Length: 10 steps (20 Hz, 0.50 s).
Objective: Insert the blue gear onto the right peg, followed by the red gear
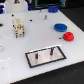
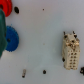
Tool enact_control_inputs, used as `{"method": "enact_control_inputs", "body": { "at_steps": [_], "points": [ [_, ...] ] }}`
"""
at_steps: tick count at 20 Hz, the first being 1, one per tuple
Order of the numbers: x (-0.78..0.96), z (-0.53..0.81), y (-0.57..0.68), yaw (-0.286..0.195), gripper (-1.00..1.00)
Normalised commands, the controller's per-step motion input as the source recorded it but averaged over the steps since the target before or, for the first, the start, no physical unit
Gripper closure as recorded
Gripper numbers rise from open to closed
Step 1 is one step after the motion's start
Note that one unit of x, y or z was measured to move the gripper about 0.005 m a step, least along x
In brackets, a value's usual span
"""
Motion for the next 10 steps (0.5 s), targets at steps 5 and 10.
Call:
{"method": "enact_control_inputs", "body": {
  "at_steps": [5, 10],
  "points": [
    [-0.46, 0.0, 0.69, 0.0, -1.0],
    [-0.45, -0.01, 0.71, 0.0, -1.0]
  ]
}}
